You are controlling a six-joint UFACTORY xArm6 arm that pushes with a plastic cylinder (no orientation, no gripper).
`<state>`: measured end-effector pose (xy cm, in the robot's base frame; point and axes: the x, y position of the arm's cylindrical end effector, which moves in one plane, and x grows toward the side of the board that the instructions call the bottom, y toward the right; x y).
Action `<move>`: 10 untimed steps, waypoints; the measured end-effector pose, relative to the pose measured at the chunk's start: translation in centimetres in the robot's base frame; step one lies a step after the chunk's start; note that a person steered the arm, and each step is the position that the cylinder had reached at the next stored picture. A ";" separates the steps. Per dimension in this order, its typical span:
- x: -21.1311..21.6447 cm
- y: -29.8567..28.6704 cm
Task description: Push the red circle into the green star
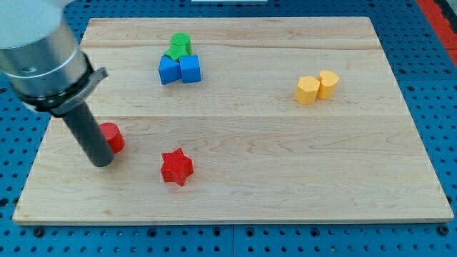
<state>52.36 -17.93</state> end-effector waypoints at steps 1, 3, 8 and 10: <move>-2.5 0.4; -6.6 -0.6; -13.8 1.5; -13.3 -2.9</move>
<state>39.05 -20.82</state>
